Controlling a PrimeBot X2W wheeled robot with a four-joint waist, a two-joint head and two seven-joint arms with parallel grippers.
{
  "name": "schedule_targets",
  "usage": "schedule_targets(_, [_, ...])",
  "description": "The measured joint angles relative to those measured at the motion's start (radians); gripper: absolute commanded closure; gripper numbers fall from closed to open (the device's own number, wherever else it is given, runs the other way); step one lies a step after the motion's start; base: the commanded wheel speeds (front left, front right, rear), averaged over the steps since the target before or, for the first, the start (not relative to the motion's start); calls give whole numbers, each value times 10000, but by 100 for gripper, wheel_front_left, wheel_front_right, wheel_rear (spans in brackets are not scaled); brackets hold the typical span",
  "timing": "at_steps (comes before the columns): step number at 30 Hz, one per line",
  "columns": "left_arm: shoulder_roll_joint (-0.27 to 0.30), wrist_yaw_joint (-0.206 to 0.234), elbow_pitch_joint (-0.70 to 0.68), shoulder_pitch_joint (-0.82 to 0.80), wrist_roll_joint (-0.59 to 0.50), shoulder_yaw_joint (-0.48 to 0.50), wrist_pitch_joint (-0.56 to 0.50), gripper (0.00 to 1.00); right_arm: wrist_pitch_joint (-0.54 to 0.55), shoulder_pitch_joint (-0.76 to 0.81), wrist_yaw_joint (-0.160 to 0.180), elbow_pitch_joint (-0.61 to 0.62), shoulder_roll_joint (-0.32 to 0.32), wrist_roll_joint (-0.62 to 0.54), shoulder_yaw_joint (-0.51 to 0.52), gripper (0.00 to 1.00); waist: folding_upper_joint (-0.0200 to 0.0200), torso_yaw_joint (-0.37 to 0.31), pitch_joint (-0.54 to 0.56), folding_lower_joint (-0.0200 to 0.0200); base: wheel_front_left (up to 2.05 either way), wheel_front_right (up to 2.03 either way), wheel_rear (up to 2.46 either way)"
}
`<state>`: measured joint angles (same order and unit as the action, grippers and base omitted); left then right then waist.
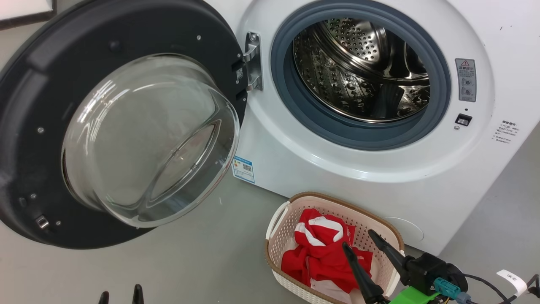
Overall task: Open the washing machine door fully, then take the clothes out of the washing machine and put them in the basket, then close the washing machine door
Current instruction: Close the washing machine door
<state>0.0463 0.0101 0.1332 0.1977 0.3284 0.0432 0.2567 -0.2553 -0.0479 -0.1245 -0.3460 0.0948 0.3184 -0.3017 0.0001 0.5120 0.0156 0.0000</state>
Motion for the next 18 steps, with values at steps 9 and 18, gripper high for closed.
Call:
schedule_targets(9, [-2,-12,-244,117,157,27,0,58,0,0,0,-23,-2,56,-8,0,0,-46,59,0,0,0,0])
schedule_targets(18, [109,-834,-1898,-798,33,1730,0,100,0,36,0,35,-52,54,217,0,0,-23,16,0,0,0,0])
